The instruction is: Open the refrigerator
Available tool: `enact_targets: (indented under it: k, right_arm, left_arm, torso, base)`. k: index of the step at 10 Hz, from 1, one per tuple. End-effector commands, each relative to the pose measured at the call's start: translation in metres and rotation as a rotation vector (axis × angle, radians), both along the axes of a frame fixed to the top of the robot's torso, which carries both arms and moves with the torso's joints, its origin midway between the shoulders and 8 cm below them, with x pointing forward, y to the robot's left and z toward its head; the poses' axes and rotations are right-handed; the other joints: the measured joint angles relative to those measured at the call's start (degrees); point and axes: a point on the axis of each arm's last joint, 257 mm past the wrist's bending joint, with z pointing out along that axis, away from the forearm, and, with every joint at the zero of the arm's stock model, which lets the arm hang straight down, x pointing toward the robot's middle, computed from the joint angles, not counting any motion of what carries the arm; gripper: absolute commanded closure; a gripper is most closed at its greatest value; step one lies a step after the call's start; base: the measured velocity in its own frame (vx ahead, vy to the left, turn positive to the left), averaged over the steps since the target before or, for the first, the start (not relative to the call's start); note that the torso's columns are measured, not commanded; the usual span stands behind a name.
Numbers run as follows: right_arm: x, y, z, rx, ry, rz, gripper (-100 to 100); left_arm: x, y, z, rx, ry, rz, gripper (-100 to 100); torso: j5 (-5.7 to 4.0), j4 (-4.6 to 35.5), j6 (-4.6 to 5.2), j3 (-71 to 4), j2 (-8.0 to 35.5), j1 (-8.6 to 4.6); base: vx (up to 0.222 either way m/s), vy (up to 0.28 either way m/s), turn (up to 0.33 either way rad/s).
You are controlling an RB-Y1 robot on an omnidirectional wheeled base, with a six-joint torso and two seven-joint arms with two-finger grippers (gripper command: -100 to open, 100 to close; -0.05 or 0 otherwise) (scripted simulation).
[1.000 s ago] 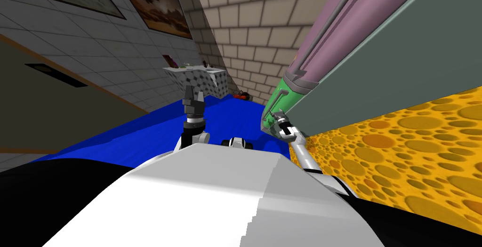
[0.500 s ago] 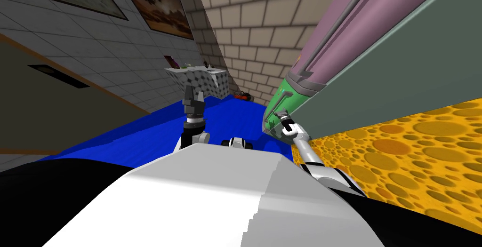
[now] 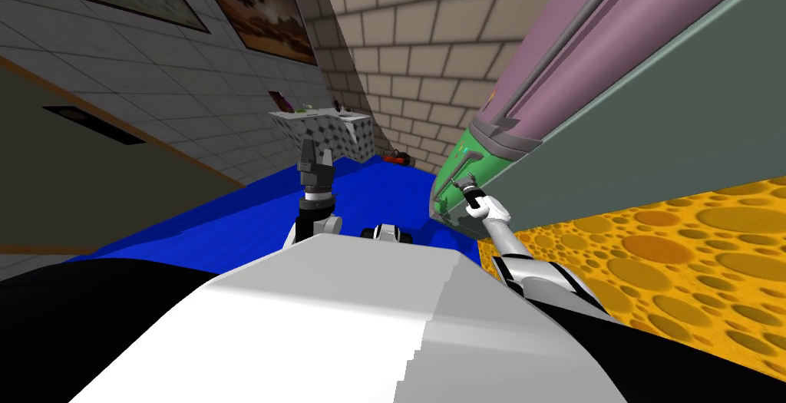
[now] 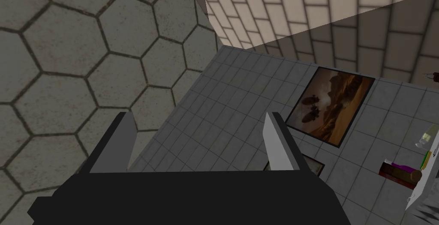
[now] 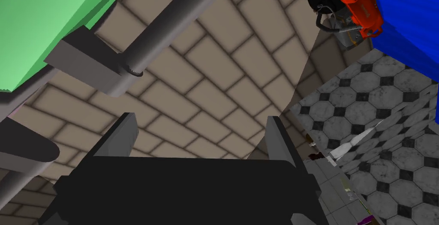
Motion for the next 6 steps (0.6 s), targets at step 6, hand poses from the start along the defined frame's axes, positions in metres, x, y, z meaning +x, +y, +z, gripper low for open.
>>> enact_targets:
  k: [6]
  right_arm:
    - [0.022,-0.063,0.032,-0.284,0.05,-0.119,-100]
  left_arm:
    - [0.0,0.0,0.0,0.0,0.0,0.0,0]
  torso:
    - [-0.04,0.0,0.0,0.1,0.1,-0.1]
  base:
    - [0.046,0.021,0.005]
